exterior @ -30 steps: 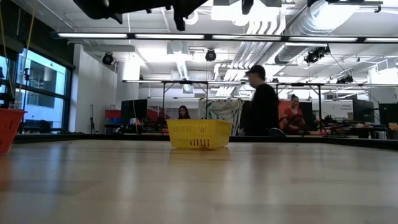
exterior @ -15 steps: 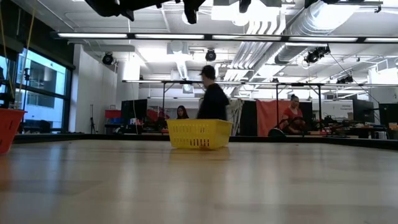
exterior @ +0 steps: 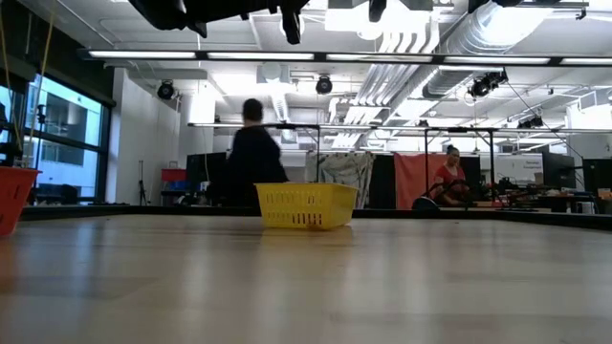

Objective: Sort Halloween decoration
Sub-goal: Put the orange spider toy into the red bin

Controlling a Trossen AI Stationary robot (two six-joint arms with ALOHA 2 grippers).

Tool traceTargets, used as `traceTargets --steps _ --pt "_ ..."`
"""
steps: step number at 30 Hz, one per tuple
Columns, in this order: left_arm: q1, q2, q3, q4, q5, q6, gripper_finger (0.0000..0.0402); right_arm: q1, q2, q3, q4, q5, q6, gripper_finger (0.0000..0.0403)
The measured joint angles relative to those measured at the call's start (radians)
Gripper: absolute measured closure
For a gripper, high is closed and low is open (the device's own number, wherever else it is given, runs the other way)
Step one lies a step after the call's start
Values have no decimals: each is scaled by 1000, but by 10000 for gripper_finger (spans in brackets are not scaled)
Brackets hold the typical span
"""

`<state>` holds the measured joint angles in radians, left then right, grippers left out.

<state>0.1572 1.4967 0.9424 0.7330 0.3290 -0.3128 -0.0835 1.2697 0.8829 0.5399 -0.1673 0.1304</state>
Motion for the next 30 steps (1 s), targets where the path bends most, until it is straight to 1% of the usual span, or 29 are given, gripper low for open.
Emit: traceTargets --steps 8,10,12,14,16,20,24,27,30 --pt "1 0 0 -17 -2 1 398 0 0 0 -7 4 6 402" --pt "1 0 0 -19 -4 1 399 -5 0 0 -7 3 49 401" --pt "2 0 0 -22 -14 1 400 -19 0 0 -9 0 110 389" --pt "3 0 0 -28 -21 1 400 -31 -4 -1 -12 -1 149 364" --pt "3 0 0 -40 -24 1 400 -39 -13 -2 -11 5 159 327" --pt "6 -1 0 -55 -27 1 401 -41 -47 -2 -45 62 158 235" --pt "20 -8 0 -59 -31 13 401 -57 -106 -2 -127 70 126 147" --pt "36 -19 0 -77 -31 16 401 -75 -168 -2 -208 72 115 105" --pt "49 -45 0 -115 -31 35 401 -96 -243 -2 -295 73 123 87"
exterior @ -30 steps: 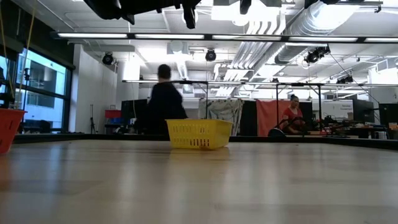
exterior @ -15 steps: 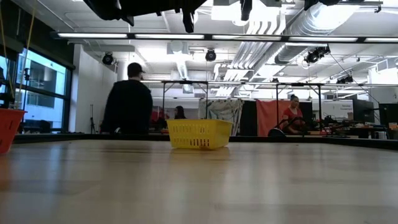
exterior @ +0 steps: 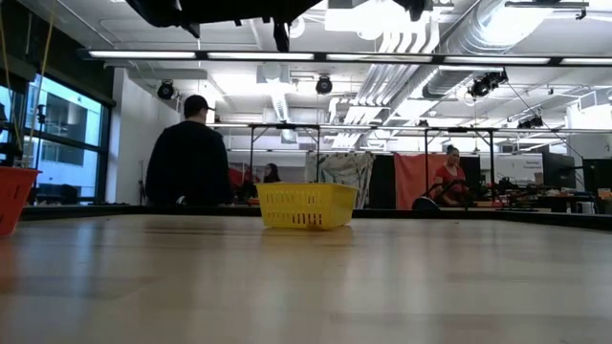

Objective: Sort Halloween decoration
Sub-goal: Put the orange spider toy into the red bin

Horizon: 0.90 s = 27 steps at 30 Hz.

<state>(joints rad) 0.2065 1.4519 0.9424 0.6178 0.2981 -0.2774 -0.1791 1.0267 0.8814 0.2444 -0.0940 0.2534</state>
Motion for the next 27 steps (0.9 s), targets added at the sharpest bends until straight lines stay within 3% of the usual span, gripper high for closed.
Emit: traceTargets --steps 8,27 --pt "17 -87 0 -129 0 84 401 -12 -140 0 -156 3 -10 84" --pt "17 -152 0 -224 -41 153 401 -12 -135 0 -206 -2 -11 84"
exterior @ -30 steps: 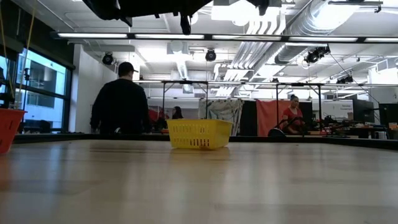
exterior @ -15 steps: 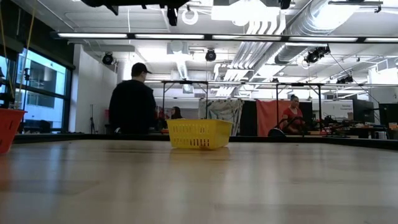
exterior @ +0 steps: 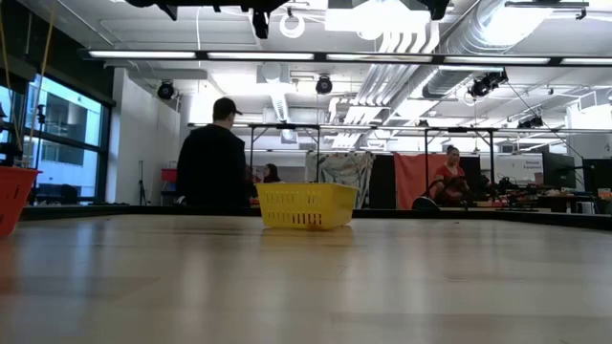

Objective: Sort Halloween decoration
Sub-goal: Put the orange spider toy into the red bin

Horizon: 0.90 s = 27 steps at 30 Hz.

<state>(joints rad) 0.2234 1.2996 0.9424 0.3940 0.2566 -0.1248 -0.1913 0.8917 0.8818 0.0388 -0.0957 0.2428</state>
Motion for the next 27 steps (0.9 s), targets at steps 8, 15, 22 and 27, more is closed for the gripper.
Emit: traceTargets --steps 8,15,22,27 --pt "-47 -134 0 -536 58 -42 401 0 0 0 -41 46 0 84" --pt "-292 -216 0 -1179 44 -220 401 0 0 0 -118 63 19 84" --pt "-690 -207 -65 -1312 -54 -418 401 0 0 0 -135 66 19 84" --pt "-930 -207 -164 -1309 -199 -559 401 0 0 0 -138 66 19 84"
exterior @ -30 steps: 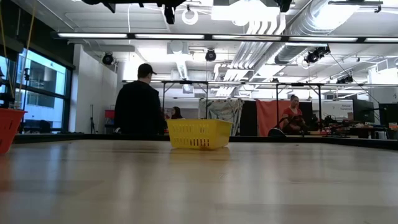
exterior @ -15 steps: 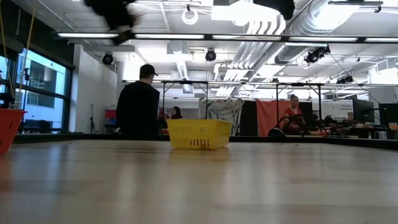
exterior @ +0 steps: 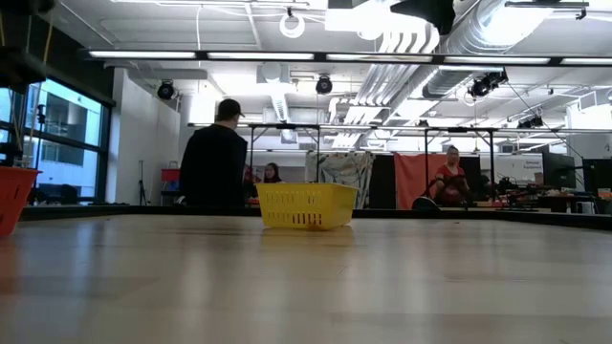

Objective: Sort Halloween decoration
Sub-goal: Put the orange spider toy into the red bin

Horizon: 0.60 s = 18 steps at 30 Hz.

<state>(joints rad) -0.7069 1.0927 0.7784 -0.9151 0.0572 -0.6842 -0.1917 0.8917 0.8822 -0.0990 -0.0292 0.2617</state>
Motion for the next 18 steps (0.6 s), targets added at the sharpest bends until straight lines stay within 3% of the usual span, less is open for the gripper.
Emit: traceTargets --steps 5,14,18 --pt "-118 0 -89 27 -113 -103 401 0 0 0 -15 0 0 84" --pt "-152 0 -163 128 -115 -91 398 0 0 0 -51 1 3 84" --pt "-152 0 -163 128 -120 -65 373 0 0 0 -51 1 3 84"
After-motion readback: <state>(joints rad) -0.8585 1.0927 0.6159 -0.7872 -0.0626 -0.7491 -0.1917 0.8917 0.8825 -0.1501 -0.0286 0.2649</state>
